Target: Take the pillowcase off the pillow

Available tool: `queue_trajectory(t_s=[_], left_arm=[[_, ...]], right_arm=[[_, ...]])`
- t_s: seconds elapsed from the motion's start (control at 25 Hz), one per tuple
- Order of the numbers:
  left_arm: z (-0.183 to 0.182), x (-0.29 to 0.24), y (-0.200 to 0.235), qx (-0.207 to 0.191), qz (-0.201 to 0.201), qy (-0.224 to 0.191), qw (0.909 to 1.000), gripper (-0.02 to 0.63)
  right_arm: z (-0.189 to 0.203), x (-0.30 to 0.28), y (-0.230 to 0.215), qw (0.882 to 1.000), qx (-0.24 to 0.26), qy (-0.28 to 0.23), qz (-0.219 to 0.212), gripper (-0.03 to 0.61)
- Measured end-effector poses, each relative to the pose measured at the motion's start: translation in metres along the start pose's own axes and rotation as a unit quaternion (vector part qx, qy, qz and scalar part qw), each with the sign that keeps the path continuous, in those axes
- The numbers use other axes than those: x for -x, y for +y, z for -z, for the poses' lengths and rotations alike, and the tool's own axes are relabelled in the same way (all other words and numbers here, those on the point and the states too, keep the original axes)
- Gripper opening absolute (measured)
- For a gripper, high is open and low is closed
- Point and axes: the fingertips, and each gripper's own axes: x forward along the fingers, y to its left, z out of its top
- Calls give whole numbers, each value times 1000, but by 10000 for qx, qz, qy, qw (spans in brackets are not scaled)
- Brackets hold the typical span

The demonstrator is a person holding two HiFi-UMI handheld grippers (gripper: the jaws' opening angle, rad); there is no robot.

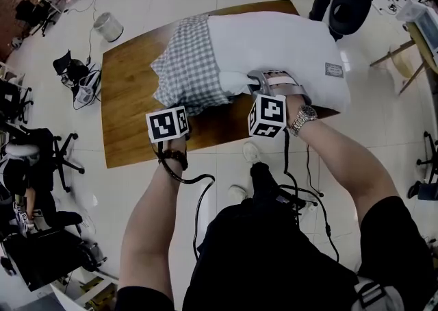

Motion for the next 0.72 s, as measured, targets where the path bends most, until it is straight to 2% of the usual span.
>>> queue_trajectory(t_s=[0.28,0.56,0.64,0.72], left_arm=[[4,27,48,346,-438,-25,9984,17],[12,52,90,452,-790,-45,9958,17],[16,57,100,477,-904,-46,9948,17],[20,61,106,482,-954,-45,9943,18]], right_arm=[[22,32,-14,9994,-315,129,51,25],[33,56,1,9992,-307,260,7,31],[39,60,8,9990,-299,316,-53,41],[42,64,17,9989,-273,338,-161,77]])
